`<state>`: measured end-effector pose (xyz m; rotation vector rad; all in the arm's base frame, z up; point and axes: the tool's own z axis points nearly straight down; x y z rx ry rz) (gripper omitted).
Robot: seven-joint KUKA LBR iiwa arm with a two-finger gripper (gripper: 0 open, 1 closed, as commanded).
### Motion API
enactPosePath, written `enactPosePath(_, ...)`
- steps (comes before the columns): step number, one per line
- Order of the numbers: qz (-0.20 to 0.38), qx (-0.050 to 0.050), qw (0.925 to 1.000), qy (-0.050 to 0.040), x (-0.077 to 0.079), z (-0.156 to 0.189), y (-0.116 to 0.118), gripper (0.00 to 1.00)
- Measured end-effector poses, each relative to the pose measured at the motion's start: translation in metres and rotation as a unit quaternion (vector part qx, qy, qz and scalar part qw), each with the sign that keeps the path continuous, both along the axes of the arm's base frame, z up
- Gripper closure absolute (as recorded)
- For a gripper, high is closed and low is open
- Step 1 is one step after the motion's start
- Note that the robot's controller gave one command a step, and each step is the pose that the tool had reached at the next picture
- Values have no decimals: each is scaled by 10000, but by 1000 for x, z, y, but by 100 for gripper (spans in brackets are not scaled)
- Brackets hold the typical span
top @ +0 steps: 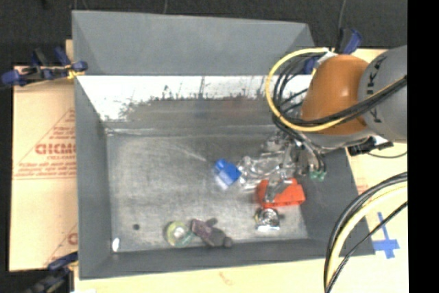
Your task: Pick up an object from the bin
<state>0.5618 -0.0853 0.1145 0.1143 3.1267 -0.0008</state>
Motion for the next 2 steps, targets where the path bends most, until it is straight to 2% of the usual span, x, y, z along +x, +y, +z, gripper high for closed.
enactPosePath(1, 7, -8, 10000, 15, -1, -3, -1, 100)
enactPosePath(2, 862, -20, 9963, 17, -4, 146, -2, 100)
